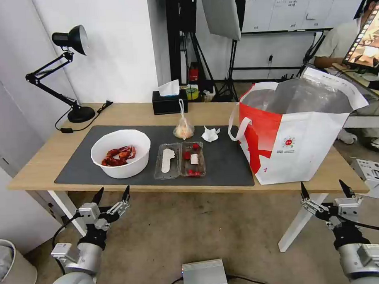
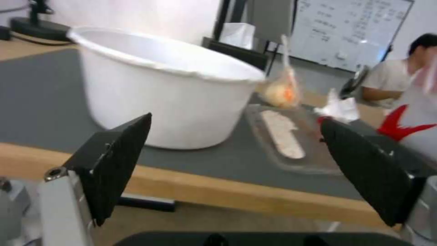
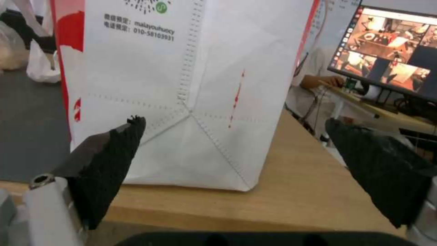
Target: Pick up the trash from the table and place it into the takeout bag.
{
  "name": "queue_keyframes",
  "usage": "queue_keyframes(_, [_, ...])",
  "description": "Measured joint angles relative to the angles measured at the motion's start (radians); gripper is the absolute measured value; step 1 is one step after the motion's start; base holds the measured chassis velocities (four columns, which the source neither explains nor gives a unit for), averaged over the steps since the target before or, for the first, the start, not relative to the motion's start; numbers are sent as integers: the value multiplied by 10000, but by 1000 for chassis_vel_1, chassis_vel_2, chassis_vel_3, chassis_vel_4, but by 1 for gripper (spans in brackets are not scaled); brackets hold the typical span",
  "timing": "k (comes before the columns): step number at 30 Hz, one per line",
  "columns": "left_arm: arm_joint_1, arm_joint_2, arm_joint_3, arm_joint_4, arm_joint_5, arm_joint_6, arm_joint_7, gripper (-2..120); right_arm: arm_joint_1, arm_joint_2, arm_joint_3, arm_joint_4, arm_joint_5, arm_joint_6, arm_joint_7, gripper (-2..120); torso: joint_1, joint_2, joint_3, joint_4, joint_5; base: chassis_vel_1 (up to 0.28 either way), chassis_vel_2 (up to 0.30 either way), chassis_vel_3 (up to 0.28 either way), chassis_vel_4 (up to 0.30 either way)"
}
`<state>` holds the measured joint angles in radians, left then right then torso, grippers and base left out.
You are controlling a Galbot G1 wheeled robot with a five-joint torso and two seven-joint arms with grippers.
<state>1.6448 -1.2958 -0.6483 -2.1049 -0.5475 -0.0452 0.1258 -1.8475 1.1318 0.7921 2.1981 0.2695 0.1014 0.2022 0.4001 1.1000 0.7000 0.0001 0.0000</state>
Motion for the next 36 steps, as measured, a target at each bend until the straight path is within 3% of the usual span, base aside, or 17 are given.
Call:
queue_keyframes(8, [-392, 216, 596, -435, -463, 757, -141, 100, 29, -22, 0, 10, 102, 32, -38, 100, -1, 0, 0, 0, 0, 0, 0, 0, 0])
queue_keyframes(14, [-843, 600, 986, -990, -1777, 1854, -994, 100, 157, -173, -91, -32, 161, 33, -61, 100, 0, 0, 0, -2, 0, 0, 0, 0, 0])
queue_keyframes(16, [-969, 705, 1206, -1297, -2508, 2339, -1788, 100, 190, -241, -138, -111, 172, 52, -66, 100, 0, 0, 0, 4, 0, 0, 0, 0, 0])
queue_keyframes(17, [-969, 705, 1206, -1297, -2508, 2339, -1788, 100, 190, -241, -138, -111, 172, 52, -66, 100, 0, 0, 0, 4, 0, 0, 0, 0, 0])
queue_keyframes(19, [-1268, 793, 1574, -1687, -3751, 2857, -3050, 100, 107, -228, -120, -133, 172, 129, -67, 100, -1, 0, 0, -2, 0, 0, 0, 0, 0])
queue_keyframes(20, [-1268, 793, 1574, -1687, -3751, 2857, -3050, 100, 107, -228, -120, -133, 172, 129, -67, 100, -1, 0, 0, -2, 0, 0, 0, 0, 0])
queue_keyframes(23, [-1864, 798, 2109, -2002, -5503, 3245, -4565, 100, 47, -203, -97, -121, 166, 175, -70, 100, -2, 0, 0, -2, 0, 0, 0, 0, 0])
queue_keyframes(24, [-1864, 798, 2109, -2002, -5503, 3245, -4565, 100, 47, -203, -97, -121, 166, 175, -70, 100, -2, 0, 0, -2, 0, 0, 0, 0, 0])
queue_keyframes(27, [-2654, 657, 2693, -2037, -6969, 3357, -5926, 100, 8, -181, -96, -101, 133, 177, -75, 100, -2, -1, 0, -2, 0, 0, 0, 0, 0])
queue_keyframes(28, [-2654, 657, 2693, -2037, -6969, 3357, -5926, 100, 8, -181, -96, -101, 133, 177, -75, 100, -2, -1, 0, -2, 0, 0, 0, 0, 0])
queue_keyframes(30, [-3055, 441, 2994, -2033, -7651, 3365, -6812, 100, -32, -151, -96, -81, 110, 177, -79, 100, -2, -1, 0, -2, 0, 0, 0, 0, 0])
queue_keyframes(31, [-3055, 441, 2994, -2033, -7651, 3365, -6812, 100, -32, -151, -96, -81, 110, 177, -79, 100, -2, -1, 0, -2, 0, 0, 0, 0, 0])
queue_keyframes(36, [-3656, 26, 3372, -1883, -8221, 3185, -7935, 100, -115, -73, -97, -57, 55, 177, -87, 100, -2, 0, 0, -1, 0, 0, 0, 0, 0])
